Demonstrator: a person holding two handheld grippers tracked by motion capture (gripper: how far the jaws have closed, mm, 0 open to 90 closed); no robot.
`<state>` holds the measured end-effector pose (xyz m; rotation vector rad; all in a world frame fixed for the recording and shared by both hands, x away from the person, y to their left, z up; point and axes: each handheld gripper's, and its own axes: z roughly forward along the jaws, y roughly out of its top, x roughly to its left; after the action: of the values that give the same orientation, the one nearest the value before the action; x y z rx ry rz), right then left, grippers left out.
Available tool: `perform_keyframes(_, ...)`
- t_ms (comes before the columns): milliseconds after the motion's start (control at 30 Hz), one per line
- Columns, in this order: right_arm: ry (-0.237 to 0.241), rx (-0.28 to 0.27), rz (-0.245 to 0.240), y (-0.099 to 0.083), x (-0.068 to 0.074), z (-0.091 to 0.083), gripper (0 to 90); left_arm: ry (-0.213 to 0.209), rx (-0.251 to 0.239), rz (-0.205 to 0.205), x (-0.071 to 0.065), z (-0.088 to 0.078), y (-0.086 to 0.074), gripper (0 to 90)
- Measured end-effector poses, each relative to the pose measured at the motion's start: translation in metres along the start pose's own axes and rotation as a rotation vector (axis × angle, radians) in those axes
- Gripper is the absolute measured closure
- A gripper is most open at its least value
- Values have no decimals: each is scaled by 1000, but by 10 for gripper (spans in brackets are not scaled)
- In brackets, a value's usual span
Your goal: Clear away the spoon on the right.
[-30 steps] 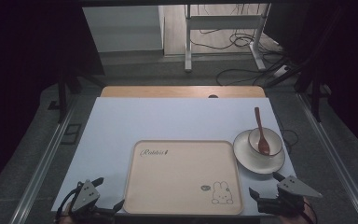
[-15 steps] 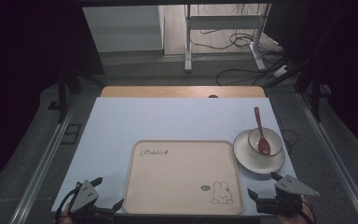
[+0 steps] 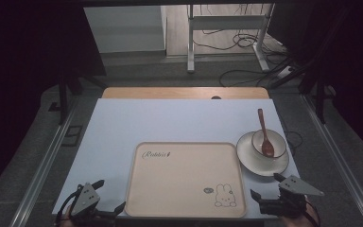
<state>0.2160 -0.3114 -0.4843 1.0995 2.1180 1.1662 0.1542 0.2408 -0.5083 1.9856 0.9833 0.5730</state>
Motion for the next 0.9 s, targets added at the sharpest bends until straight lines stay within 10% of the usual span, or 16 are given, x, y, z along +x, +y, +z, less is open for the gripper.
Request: perform_keyframes(900,12,9,37,28,-10,6,16,1,11,12,-1,1,0,0)
